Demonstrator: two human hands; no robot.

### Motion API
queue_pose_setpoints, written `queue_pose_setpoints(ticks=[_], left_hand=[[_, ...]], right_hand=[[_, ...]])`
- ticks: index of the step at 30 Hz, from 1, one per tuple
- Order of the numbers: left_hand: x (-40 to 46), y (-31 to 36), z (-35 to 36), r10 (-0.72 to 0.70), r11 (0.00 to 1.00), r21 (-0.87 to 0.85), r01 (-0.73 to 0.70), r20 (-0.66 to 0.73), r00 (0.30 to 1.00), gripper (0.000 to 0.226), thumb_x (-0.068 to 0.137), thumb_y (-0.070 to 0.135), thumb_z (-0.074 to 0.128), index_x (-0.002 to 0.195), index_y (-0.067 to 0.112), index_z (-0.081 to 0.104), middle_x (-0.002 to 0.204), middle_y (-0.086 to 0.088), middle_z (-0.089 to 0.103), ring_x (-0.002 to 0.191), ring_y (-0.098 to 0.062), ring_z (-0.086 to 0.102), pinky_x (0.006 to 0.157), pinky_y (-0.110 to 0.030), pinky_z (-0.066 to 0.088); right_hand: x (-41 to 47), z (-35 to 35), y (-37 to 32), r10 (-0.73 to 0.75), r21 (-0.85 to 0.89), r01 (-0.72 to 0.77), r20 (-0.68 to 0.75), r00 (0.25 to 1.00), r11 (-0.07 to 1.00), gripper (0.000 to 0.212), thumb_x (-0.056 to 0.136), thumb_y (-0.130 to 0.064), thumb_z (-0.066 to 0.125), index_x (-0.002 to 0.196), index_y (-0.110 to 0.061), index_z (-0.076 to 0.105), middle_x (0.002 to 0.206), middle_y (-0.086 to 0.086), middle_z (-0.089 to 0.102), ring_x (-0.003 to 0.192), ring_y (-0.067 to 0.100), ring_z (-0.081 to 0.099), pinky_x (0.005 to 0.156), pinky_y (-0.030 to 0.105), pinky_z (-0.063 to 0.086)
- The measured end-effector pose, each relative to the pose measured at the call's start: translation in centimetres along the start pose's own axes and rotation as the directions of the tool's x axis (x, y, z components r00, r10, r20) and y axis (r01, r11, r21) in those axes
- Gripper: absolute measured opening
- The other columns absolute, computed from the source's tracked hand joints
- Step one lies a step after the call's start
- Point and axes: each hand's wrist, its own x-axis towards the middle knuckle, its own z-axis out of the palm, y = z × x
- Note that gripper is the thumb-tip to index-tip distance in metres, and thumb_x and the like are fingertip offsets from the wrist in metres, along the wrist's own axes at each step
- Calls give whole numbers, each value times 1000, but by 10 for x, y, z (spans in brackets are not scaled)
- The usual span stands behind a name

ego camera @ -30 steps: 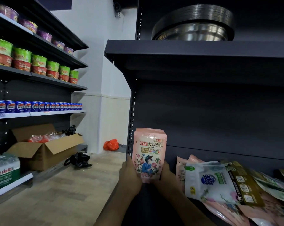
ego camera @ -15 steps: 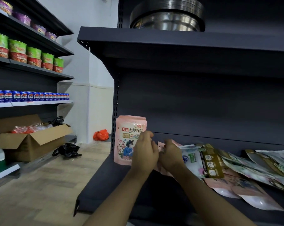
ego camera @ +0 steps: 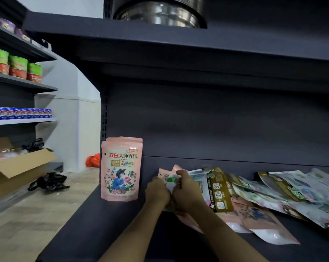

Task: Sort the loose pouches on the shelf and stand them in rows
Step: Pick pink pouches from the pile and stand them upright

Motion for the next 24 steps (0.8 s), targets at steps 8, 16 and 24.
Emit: queue_pose_setpoints(ticks=[8, 16, 24], left_hand=[[-9, 12, 0, 123, 939, -261, -224, -354, 927, 29, 90, 3, 46, 117, 11, 53, 109, -12, 68, 98, -28, 64, 75, -31, 49], [-22, 17, -17, 402, 770, -170, -615, -620, 674, 25, 91, 3, 50, 114, 6, 59, 98, -4, 67, 84, -13, 61, 64, -11, 43], [-22, 9, -47, 234, 520, -589, -618, -598, 767, 24, 91, 6, 55, 108, 22, 50, 96, 11, 63, 92, -2, 64, 70, -14, 55]], right_hand=[[3, 1, 4, 4, -28, -6, -77, 997, 1000, 37, 96, -10, 41, 133, -11, 40, 120, 14, 60, 98, 23, 58, 68, 22, 42], [-1, -11, 1, 47, 280, -16, -105, 993, 960, 56, 91, -33, 56, 139, -15, 32, 128, 6, 55, 103, 17, 56, 86, 29, 46], [-2, -12, -7, -94, 752, -90, 199, 975, 653, 77, 78, -16, 74, 137, -26, 27, 117, 2, 65, 93, 16, 72, 76, 33, 59]])
